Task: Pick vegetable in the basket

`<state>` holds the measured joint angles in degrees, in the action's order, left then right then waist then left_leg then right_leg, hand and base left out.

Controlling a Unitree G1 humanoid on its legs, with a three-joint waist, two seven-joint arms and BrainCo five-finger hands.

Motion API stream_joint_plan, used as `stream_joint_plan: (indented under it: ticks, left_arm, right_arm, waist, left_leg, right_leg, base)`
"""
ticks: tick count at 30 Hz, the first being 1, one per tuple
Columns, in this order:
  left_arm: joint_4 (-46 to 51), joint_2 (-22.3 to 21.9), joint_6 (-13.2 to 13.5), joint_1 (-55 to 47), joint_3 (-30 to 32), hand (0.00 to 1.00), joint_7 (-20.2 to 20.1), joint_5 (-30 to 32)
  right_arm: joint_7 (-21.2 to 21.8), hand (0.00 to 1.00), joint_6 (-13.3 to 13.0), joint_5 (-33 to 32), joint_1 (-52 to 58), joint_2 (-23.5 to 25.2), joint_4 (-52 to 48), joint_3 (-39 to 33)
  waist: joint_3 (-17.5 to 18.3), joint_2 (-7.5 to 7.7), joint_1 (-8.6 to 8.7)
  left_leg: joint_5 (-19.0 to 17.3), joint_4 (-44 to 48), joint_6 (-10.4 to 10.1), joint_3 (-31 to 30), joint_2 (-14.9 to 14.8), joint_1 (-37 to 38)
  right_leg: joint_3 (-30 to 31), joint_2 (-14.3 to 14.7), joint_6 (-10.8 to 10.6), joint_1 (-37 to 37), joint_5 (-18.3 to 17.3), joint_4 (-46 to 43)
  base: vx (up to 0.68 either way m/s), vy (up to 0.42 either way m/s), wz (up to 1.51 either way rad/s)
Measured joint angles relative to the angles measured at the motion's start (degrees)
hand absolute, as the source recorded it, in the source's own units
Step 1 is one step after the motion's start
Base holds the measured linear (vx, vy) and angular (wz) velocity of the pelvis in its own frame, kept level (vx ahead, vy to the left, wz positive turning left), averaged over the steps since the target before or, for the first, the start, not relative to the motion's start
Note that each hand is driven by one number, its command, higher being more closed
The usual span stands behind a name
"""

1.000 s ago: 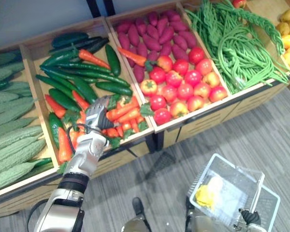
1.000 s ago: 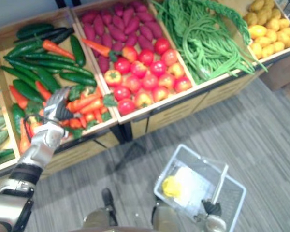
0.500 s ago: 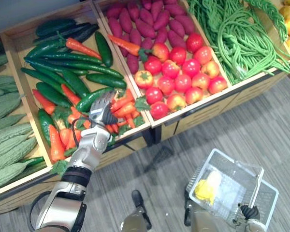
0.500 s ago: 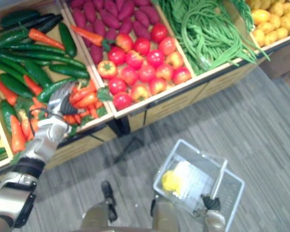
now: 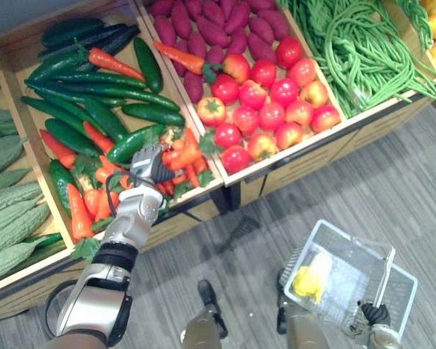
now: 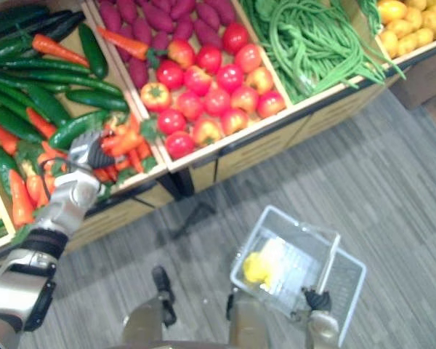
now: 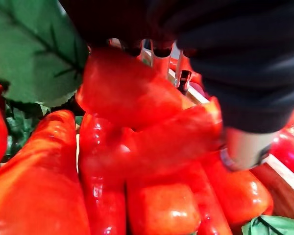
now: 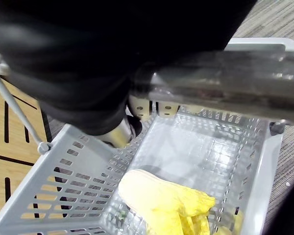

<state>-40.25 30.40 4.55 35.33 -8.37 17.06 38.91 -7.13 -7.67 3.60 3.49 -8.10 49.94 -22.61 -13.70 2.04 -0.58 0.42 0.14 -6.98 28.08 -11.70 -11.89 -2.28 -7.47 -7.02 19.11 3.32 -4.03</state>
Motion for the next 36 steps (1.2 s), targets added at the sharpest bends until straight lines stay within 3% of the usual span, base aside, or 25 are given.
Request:
stream_joint_plan:
  ticks: [11,18,25,30,36]
  left_arm:
    - [-1.29,-0.9,-0.26,-0.02,0.85,1.0,0.03,0.02]
    - [-0.67,-0.99,-2.12,-1.43,2.57,1.0,0.01,0.16]
    - [8.26,1.83,-2.56,-5.28,5.76,1.0,0.3,0.3]
    - [13.55,4.1,-2.45,-8.15,7.02,1.0,0.54,1.56]
    - [25.24,8.28,1.27,-14.03,3.97,1.0,0.56,4.75]
  right_arm:
    - [-0.03,1.0,-0.08,-0.07,-0.62,-0.13,0.12,0.93]
    - [-0.05,1.0,-0.02,-0.05,0.01,-0.13,0.49,0.7]
    - [0.17,1.0,0.23,0.87,0.42,-0.62,1.75,-0.26]
    - [0.34,1.0,1.59,1.16,1.39,-1.14,2.78,-4.45]
    - [1.39,1.0,2.28,3.3,3.35,-4.23,4.22,-8.17]
  waist:
    - [0.0,0.01,0.16]
    - [0.02,0.01,0.32]
    - [0.32,-0.41,0.36]
    - [2.93,-1.75,0.49]
    - [7.1,-1.62,0.49]
  left_leg:
    - [0.64,0.55,0.35,0.96,-0.01,-0.53]
    - [0.66,0.06,0.42,-0.55,0.11,1.26]
    - [1.68,-0.23,0.68,-2.14,0.76,4.57]
    - [3.52,-3.35,1.53,-3.4,2.61,5.66]
    - [4.15,-5.91,1.31,-3.78,3.9,7.62]
  right_leg:
    - [1.04,0.16,-0.09,1.19,1.36,0.22]
    - [0.38,-0.05,-0.09,-1.68,1.36,0.88]
    - [-1.51,-0.53,-0.07,-6.34,1.25,2.05]
    - [-3.39,-1.67,0.02,-7.24,0.92,2.51]
    - [-3.66,-2.09,-0.38,-9.51,0.83,3.93]
  base:
    - [0.01,-0.001,-0.04]
    - [-0.01,-0.001,0.08]
    - [0.0,0.005,0.12]
    - [-0.01,0.028,0.16]
    - [0.0,0.021,0.09]
